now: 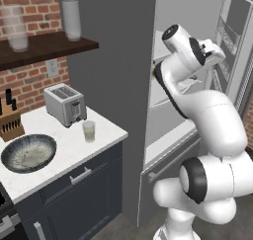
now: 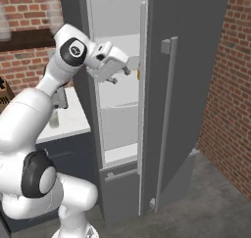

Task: Grab a lemon wedge from the fridge and one ice cube from the ice bowl, and put them in the glass of lemonade.

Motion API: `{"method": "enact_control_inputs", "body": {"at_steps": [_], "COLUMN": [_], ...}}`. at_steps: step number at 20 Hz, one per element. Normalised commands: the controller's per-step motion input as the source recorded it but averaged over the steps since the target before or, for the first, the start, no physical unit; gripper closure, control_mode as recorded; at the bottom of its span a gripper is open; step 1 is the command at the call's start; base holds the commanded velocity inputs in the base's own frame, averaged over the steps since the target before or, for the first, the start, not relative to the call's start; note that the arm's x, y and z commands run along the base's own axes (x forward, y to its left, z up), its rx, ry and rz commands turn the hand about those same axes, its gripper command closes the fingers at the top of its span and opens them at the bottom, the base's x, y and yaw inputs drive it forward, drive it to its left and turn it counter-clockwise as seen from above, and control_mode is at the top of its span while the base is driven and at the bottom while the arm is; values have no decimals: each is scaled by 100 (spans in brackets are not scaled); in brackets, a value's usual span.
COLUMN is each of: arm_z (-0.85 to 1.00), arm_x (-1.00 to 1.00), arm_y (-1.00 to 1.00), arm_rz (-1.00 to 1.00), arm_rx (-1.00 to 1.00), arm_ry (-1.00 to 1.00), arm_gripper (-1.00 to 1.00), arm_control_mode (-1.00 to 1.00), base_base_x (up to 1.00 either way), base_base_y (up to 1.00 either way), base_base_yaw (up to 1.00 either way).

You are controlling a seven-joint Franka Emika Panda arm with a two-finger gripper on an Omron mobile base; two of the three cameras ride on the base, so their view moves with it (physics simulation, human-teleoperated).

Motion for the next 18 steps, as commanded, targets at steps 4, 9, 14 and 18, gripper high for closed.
{"method": "enact_control_inputs", "body": {"at_steps": [4, 9, 14, 18], "arm_z": [-15, -10, -6, -6], "arm_x": [3, 0, 0, 1], "arm_y": [-64, -78, -89, -100], "arm_rz": [-8, -11, -11, -12], "arm_rx": [-2, -3, -2, 0], "arm_ry": [-9, -8, -10, -12], "arm_gripper": [-100, -100, -100, -100], "arm_control_mode": [-100, -100, -100, -100], "base_base_x": [0, 0, 0, 0], "base_base_y": [0, 0, 0, 0], "base_base_yaw": [0, 0, 0, 0]}}
